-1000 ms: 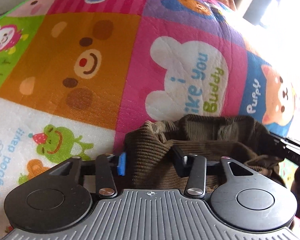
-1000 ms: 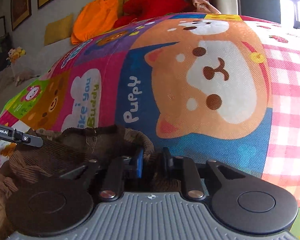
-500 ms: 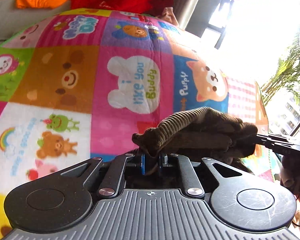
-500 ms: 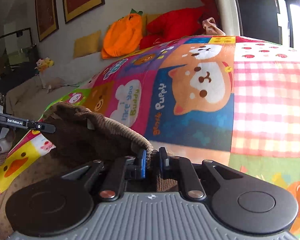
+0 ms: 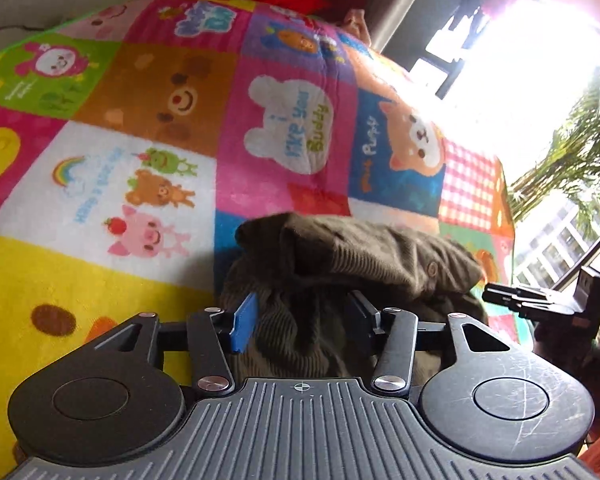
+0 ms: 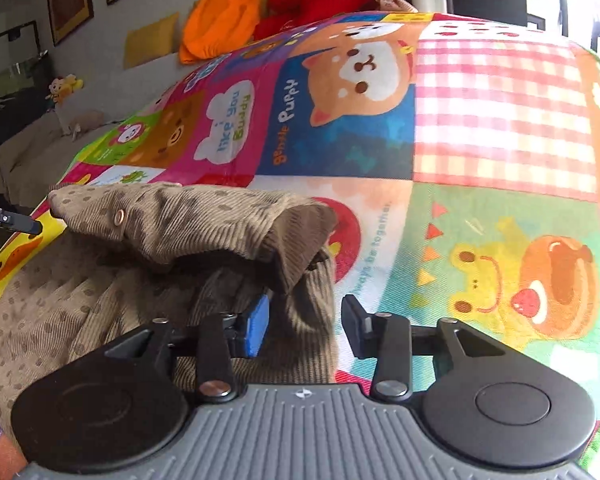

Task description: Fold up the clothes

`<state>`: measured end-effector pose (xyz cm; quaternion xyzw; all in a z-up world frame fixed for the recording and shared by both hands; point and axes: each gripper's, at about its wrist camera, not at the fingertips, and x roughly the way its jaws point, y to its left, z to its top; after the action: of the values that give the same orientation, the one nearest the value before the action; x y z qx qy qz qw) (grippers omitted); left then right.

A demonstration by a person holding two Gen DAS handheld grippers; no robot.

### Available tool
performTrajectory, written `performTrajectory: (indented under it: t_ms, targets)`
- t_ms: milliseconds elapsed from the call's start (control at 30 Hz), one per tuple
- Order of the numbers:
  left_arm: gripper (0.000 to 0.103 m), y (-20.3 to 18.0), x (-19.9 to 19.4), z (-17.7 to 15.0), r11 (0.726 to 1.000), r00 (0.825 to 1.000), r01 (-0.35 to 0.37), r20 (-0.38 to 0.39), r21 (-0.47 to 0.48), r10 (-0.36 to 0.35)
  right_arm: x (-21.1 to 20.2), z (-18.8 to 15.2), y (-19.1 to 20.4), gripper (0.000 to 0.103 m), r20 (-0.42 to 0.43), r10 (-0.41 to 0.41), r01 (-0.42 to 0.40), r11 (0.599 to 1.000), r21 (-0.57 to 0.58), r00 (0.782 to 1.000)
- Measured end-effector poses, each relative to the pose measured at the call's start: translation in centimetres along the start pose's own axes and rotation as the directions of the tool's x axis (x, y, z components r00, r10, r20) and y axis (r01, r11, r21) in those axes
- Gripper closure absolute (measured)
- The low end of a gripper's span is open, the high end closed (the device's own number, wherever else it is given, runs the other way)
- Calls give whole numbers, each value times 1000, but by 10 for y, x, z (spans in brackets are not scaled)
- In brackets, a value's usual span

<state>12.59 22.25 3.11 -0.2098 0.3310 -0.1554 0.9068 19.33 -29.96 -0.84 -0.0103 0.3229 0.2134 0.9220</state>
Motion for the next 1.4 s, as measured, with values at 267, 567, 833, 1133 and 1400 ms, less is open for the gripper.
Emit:
performTrajectory:
  t_ms: [267,567,833,1133,1400]
  targets:
    - [17,-53,43,56,990,987,99,120,99,-110,0,59,14,49,193,85,-90,996,20,978]
    - [18,-46,100,-4,993,982,-57,-175,101,74,73,28,50,48,-46,64,-69,991,-119,997]
    - [7,-13,30,-15,978,990,17,-134,-207,-46,16,4,-9,42,-11,93,-90,980,177,996]
    - [9,25,78,-32,821,985,93,-69,-563,-158,52,-9,-36,41,6,306,-254,779,573,952]
    - [57,2,102,-25,890,997,-77,-35,-449,68,86,2,-10,73,31,241,-222,827,517,970]
